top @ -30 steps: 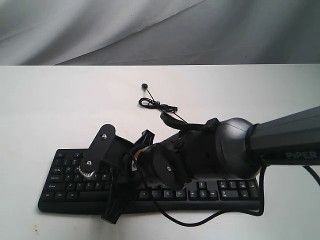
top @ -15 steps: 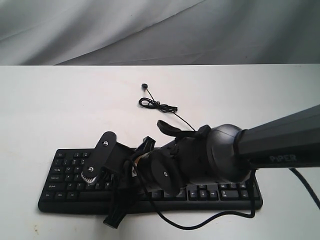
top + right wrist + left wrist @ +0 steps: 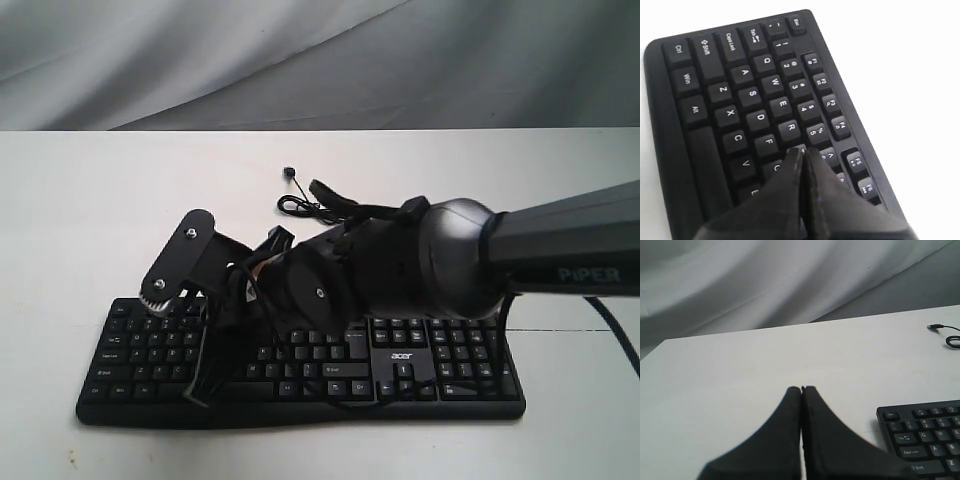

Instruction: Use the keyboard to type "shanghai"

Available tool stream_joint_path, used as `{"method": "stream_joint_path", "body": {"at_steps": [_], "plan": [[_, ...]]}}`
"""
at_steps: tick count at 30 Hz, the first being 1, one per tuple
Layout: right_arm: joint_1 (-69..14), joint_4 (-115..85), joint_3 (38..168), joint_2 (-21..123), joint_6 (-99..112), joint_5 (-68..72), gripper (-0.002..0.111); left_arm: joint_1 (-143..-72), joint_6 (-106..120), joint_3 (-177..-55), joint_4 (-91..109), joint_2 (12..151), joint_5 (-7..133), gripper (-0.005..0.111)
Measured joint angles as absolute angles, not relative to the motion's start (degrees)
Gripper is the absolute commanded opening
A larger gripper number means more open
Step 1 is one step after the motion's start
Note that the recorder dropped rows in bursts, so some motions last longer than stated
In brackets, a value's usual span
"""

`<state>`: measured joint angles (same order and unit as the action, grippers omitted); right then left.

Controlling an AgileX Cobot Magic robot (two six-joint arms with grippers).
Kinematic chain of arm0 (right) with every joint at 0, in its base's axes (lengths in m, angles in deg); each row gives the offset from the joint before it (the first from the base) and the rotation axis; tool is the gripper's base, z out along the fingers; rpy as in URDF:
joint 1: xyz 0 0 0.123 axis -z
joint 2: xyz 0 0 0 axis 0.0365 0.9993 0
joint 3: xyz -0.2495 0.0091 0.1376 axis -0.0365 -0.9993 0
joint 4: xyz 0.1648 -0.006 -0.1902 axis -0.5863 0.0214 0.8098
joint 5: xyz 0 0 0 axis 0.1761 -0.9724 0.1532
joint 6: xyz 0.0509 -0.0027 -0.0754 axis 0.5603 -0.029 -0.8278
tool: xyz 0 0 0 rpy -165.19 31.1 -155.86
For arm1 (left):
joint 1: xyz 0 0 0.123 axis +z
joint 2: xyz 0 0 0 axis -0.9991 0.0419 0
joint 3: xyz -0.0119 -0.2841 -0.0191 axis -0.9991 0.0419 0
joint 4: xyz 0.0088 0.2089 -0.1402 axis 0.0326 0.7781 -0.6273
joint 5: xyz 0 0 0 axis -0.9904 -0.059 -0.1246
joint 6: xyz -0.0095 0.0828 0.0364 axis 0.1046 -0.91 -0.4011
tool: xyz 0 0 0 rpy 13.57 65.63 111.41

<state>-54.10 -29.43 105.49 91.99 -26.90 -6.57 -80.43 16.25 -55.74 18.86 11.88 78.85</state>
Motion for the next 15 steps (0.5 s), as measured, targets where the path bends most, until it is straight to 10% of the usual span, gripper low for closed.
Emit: {"method": "stream_joint_path", "body": {"at_steps": [15], "plan": [[-53.98, -28.68, 111.02, 97.07, -26.90, -9.69, 0.000, -80.43, 16.25, -55.74, 18.86, 11.88, 78.85, 0.000]]}}
